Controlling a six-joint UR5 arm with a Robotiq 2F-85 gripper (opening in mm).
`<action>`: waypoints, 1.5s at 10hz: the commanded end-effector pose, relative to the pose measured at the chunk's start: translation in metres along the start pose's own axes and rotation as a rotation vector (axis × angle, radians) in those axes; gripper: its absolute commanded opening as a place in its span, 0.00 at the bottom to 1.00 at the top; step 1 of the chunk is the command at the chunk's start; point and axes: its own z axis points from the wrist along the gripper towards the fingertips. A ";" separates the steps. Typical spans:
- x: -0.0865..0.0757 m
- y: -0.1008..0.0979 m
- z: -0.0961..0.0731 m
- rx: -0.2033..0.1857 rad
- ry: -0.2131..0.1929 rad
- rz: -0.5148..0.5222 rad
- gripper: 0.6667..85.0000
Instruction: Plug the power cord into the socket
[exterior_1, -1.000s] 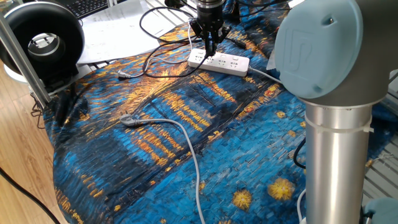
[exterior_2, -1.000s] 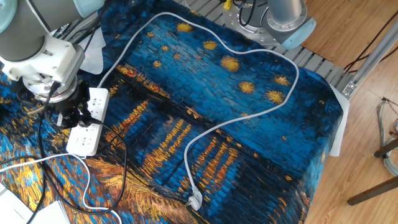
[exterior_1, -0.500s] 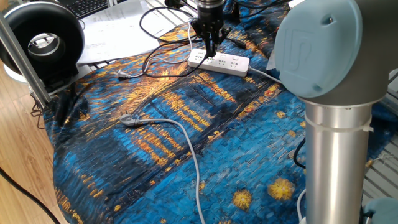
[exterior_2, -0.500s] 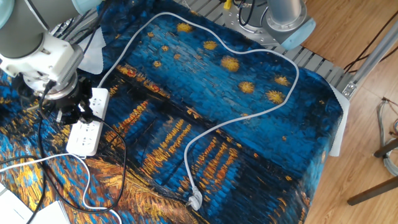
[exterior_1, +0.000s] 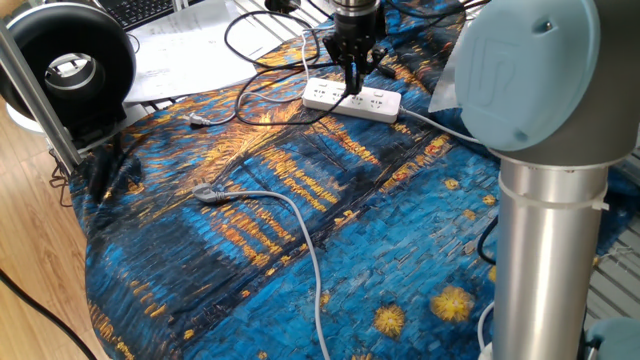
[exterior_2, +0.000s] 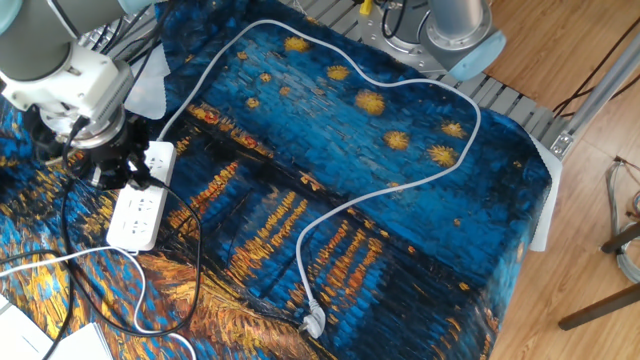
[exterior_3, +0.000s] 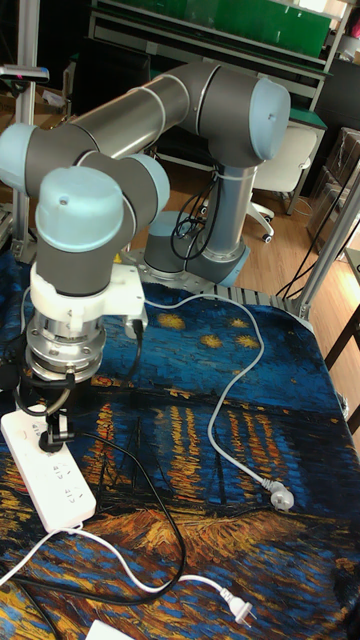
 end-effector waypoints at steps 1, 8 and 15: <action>-0.008 0.011 0.001 -0.017 -0.049 -0.024 0.01; -0.006 0.003 0.004 -0.016 -0.026 -0.033 0.01; -0.012 0.005 -0.001 -0.024 -0.036 -0.037 0.01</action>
